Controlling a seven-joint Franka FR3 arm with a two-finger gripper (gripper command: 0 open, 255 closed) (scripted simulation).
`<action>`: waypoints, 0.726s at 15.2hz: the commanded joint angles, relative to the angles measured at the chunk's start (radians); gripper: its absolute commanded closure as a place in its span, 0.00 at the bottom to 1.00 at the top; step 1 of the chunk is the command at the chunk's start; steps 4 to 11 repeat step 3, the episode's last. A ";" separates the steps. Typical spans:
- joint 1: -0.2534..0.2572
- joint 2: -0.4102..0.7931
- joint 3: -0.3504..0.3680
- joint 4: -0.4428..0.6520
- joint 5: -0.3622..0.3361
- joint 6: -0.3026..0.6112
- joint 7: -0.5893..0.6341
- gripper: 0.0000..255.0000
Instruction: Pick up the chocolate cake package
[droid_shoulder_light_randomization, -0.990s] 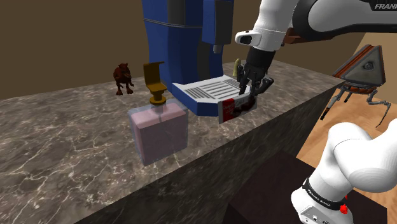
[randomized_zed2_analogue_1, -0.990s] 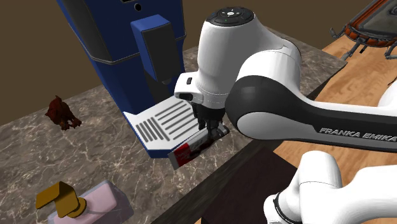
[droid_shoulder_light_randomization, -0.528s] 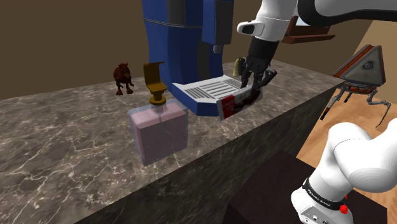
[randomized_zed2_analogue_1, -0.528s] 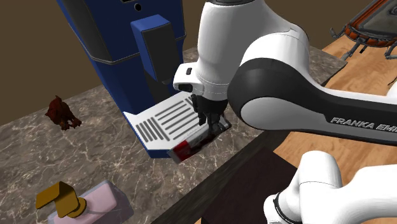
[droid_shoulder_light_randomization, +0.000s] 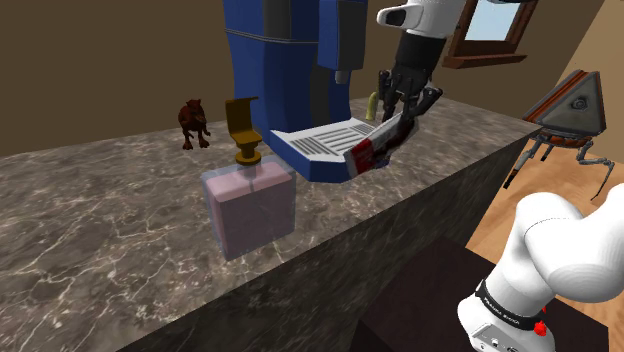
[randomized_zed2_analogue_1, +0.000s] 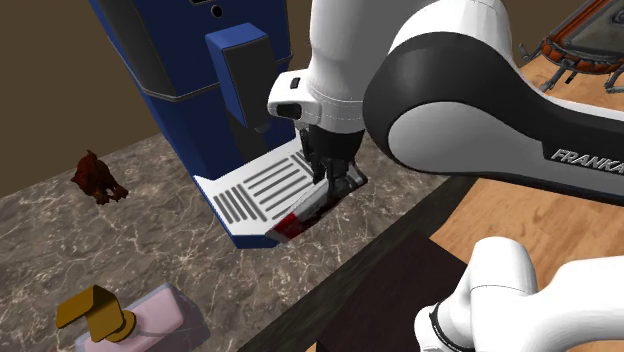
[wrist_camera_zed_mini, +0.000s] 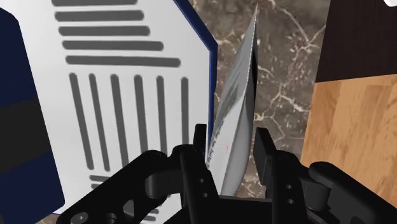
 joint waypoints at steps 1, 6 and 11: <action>0.000 0.011 0.000 0.038 0.000 -0.026 0.000 1.00; 0.000 0.012 0.000 0.041 0.000 -0.028 0.000 1.00; 0.000 0.012 0.000 0.041 0.000 -0.028 0.000 1.00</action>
